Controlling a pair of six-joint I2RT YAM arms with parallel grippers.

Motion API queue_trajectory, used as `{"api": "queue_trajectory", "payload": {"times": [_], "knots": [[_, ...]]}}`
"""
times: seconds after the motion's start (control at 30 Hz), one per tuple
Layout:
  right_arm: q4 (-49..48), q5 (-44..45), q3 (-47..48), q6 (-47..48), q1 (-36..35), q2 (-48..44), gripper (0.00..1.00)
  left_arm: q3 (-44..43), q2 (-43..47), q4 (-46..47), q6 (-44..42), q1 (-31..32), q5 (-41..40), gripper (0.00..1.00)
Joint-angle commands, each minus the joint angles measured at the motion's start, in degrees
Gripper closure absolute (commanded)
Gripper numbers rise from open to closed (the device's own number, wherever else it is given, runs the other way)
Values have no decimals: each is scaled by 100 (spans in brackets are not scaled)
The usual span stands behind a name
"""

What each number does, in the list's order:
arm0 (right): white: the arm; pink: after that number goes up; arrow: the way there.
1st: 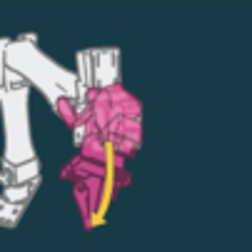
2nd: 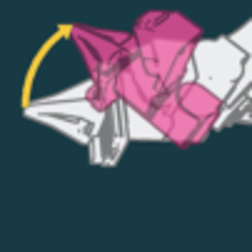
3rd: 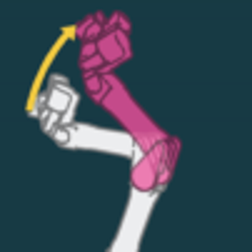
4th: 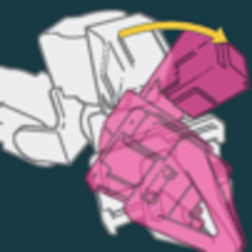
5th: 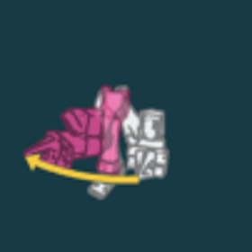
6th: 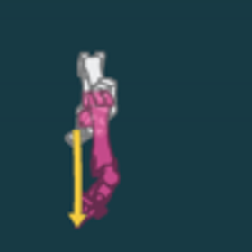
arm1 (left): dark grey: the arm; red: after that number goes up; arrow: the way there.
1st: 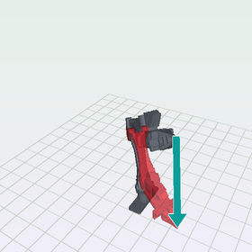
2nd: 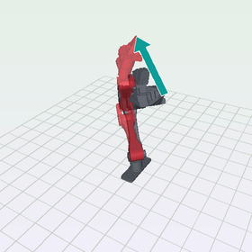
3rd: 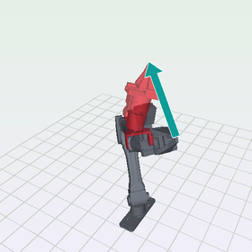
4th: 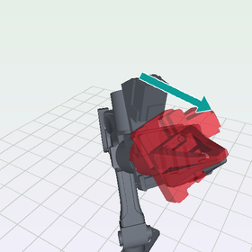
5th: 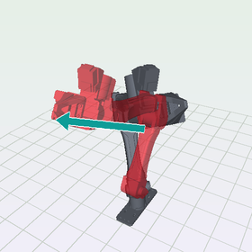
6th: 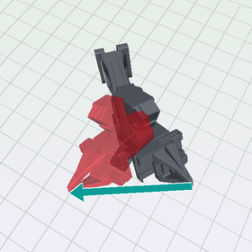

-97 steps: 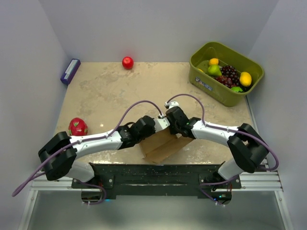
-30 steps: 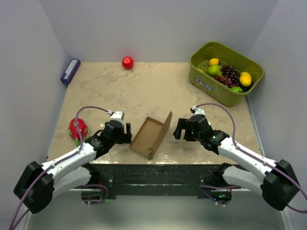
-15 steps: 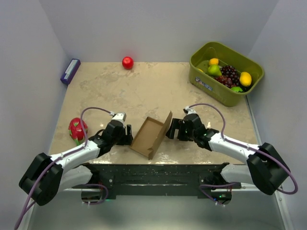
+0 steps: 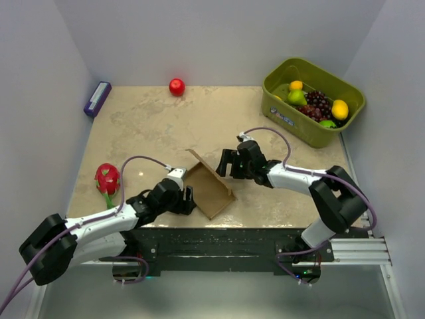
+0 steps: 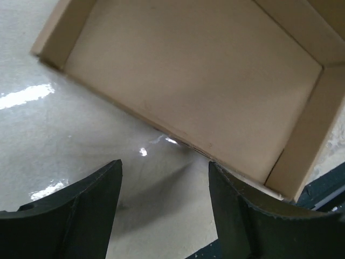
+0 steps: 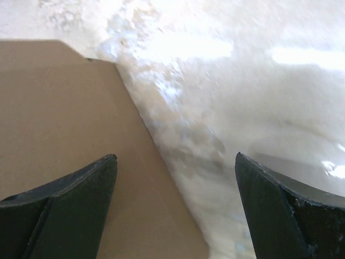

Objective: Fold the paper box

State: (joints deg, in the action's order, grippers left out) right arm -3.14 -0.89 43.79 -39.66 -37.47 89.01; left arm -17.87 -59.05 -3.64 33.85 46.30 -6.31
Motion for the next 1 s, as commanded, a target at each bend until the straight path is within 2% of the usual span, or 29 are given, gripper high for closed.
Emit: {"api": "queue_trajectory", "payload": {"times": [0.0, 0.2, 0.43, 0.6, 0.67, 0.8, 0.87, 0.9, 0.97], "knots": [[-354, -272, 586, 213, 3, 484, 6, 152, -28, 697, 210, 116, 287, 31], [-65, -219, 1166, 432, 108, 767, 6, 12, 297, 373, 105, 124, -2, 29], [487, -131, 1290, 810, 776, 30, 3, -506, 886, -383, -202, -7, -354, 22], [1174, 71, 1009, 1100, 1242, -1121, 2, -1462, 886, -593, -799, -674, 523, 20], [1472, 106, 702, 1127, 1382, -1525, 1, -1841, 842, -866, -1220, -1201, 1032, 20], [2114, 465, 113, 1022, 1427, -2999, 1, -3096, 570, -1542, -2021, -1685, 1193, 19], [2552, 493, -212, 908, 1418, -3511, 1, -3362, 342, -1736, -2398, -1905, 1237, 19], [2659, 510, -317, 855, 1427, -3957, 3, -3529, 254, -1763, -2487, -1993, 1237, 18], [2931, 511, -643, 653, 1418, -4277, 6, -3609, 8, -1763, -2584, -2230, 1246, 18]]}}
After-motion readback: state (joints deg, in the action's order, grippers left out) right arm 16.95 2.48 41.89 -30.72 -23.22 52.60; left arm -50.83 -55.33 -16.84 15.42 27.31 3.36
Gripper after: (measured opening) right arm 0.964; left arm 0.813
